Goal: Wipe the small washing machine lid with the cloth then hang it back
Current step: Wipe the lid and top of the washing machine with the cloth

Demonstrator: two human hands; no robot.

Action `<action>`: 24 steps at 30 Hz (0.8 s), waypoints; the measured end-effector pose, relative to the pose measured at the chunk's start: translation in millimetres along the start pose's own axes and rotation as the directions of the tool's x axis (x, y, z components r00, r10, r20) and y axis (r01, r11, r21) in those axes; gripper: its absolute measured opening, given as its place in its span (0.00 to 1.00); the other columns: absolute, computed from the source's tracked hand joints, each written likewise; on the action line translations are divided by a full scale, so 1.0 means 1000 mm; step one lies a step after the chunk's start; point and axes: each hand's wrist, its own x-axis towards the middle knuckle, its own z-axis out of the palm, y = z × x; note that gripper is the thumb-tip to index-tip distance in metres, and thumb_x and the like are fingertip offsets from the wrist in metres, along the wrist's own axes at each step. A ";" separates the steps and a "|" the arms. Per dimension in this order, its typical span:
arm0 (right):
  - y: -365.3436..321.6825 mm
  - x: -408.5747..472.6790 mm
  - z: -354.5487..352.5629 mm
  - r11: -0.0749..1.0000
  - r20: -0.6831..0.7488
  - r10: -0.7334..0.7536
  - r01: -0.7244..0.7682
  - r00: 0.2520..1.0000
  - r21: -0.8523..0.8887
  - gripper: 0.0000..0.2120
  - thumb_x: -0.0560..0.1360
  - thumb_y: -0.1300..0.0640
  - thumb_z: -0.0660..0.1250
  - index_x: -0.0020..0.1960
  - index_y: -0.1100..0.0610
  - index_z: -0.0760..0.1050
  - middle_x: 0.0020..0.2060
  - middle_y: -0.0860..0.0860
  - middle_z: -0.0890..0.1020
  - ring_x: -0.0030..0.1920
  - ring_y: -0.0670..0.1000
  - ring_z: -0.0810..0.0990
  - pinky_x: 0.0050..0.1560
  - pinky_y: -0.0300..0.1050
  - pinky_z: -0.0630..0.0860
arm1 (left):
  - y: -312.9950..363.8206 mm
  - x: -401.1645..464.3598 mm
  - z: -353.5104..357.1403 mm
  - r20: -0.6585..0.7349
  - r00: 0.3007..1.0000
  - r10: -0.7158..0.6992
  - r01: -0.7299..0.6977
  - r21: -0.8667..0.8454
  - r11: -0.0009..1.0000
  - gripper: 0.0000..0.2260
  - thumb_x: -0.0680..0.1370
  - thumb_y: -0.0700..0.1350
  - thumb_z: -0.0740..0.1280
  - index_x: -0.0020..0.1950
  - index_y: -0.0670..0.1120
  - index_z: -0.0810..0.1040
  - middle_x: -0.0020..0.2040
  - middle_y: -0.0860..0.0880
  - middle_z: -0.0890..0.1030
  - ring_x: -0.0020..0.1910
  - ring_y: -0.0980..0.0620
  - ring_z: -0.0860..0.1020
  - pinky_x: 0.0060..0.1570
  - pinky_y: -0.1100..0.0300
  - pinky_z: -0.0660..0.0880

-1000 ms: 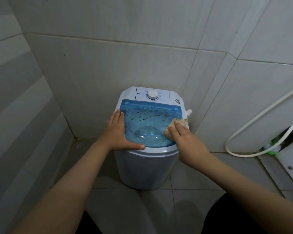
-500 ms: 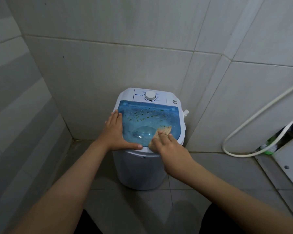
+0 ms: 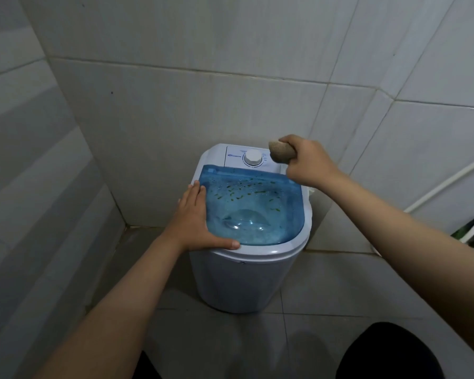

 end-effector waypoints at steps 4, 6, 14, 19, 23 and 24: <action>0.011 0.032 0.030 0.989 0.107 0.000 0.016 0.994 -0.147 0.18 0.66 0.67 0.63 0.56 0.61 0.74 0.53 0.60 0.79 0.55 0.62 0.77 0.47 0.47 0.74 | -0.001 0.001 0.001 -0.009 1.000 0.000 0.000 0.000 1.000 0.72 0.45 0.81 0.61 0.77 0.43 0.38 0.78 0.47 0.37 0.76 0.51 0.37 0.75 0.49 0.42; 0.017 0.032 0.045 0.966 0.202 -0.029 0.079 0.979 -0.244 0.22 0.66 0.67 0.64 0.60 0.59 0.73 0.58 0.58 0.77 0.58 0.61 0.76 0.52 0.48 0.75 | -0.001 0.001 0.002 -0.013 1.000 -0.004 0.004 -0.001 1.000 0.72 0.45 0.81 0.62 0.77 0.43 0.38 0.78 0.47 0.37 0.76 0.51 0.36 0.75 0.48 0.43; 0.023 0.008 0.063 0.937 0.308 -0.061 0.161 0.949 -0.311 0.26 0.68 0.70 0.62 0.65 0.60 0.67 0.69 0.58 0.68 0.67 0.62 0.70 0.60 0.59 0.73 | -0.002 0.002 0.002 -0.014 1.000 -0.008 0.008 -0.007 1.000 0.72 0.45 0.80 0.63 0.77 0.43 0.39 0.78 0.47 0.37 0.76 0.51 0.36 0.75 0.47 0.44; 0.019 -0.022 0.060 0.940 0.304 -0.088 0.180 0.949 -0.289 0.31 0.68 0.70 0.64 0.70 0.57 0.64 0.71 0.55 0.65 0.69 0.59 0.67 0.62 0.53 0.73 | -0.001 0.001 0.002 -0.009 1.000 -0.011 0.011 -0.007 1.000 0.73 0.44 0.81 0.61 0.77 0.43 0.39 0.78 0.47 0.37 0.76 0.50 0.36 0.75 0.47 0.43; 0.015 -0.050 0.058 0.924 0.314 -0.107 0.211 0.943 -0.319 0.33 0.70 0.70 0.63 0.73 0.57 0.60 0.75 0.55 0.61 0.73 0.58 0.63 0.68 0.52 0.69 | -0.001 0.002 0.002 -0.001 1.000 -0.011 0.011 -0.004 1.000 0.73 0.45 0.81 0.61 0.77 0.43 0.38 0.78 0.47 0.37 0.76 0.50 0.36 0.75 0.47 0.42; 0.014 -0.057 0.058 0.921 0.316 -0.111 0.218 0.942 -0.324 0.33 0.71 0.69 0.63 0.73 0.57 0.59 0.75 0.56 0.60 0.73 0.58 0.61 0.69 0.52 0.68 | -0.002 0.002 0.002 0.001 1.000 -0.010 0.010 0.001 1.000 0.73 0.45 0.81 0.62 0.77 0.43 0.38 0.78 0.47 0.37 0.76 0.50 0.36 0.75 0.47 0.42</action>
